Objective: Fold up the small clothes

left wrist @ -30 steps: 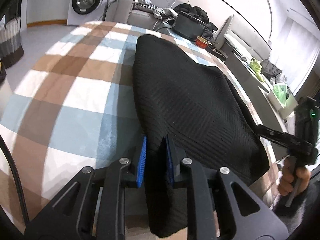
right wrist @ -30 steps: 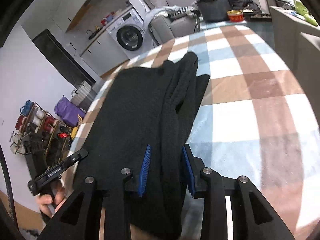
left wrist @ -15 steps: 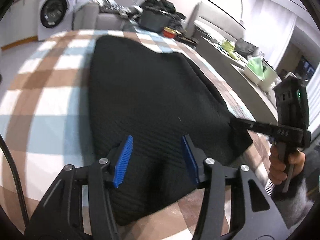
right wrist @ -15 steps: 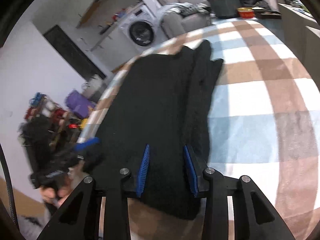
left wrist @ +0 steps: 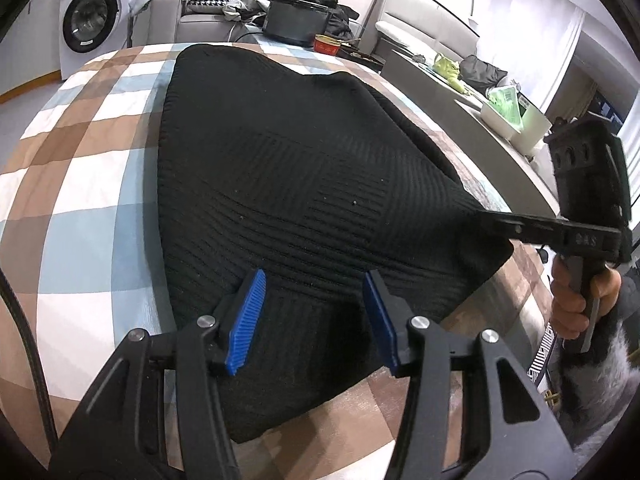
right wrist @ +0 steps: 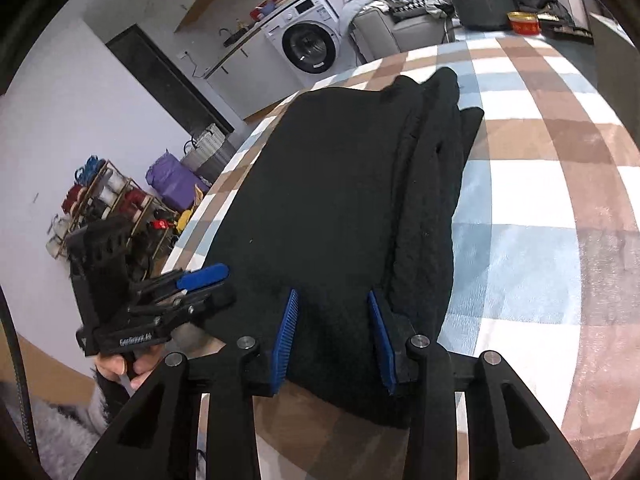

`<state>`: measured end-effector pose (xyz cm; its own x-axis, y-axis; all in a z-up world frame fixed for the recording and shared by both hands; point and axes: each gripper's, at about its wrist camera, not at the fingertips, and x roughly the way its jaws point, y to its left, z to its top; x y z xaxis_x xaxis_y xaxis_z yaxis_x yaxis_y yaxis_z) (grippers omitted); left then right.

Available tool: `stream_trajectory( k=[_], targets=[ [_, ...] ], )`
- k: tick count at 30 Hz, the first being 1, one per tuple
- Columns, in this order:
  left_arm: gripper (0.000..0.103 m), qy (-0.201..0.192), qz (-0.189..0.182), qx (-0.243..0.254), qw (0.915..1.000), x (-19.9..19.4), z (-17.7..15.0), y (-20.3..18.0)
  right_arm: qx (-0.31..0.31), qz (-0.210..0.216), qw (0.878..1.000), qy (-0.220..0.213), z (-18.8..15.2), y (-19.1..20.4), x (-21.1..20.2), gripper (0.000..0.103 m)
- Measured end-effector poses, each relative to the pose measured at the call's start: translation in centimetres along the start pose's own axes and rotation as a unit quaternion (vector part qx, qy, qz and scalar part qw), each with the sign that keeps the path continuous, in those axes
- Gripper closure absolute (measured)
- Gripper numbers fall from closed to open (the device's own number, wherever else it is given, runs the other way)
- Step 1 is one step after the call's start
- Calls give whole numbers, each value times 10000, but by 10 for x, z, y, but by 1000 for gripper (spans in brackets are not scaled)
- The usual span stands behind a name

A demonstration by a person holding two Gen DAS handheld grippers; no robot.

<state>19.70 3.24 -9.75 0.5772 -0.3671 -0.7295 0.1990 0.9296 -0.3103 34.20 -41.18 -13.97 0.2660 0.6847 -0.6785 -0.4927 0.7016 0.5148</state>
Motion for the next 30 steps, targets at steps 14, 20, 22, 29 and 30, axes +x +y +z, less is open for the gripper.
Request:
stream_trajectory(
  k=[14,20,22,29,30],
  targets=[
    [54,13,-35,1,10000,0,1,3,1058,327,9936,-224,45,-31,33,89],
    [54,2,-166,-45,9999,-1,0,7,129,-129,9955,-932,56,7,6,94],
    [54,-2,-210,-49,9998,-1,-1,8,-109,-713,9946,-742,55,8,16,94],
    [54,-8,-182,-174,9997,-5,3,11,-141,-1333,9901,-412,47,4,23,88],
    [54,-30,-173,-198,9997,-6,5,12,-129,-1334,9893,-575,47,5,12,88]
  ],
)
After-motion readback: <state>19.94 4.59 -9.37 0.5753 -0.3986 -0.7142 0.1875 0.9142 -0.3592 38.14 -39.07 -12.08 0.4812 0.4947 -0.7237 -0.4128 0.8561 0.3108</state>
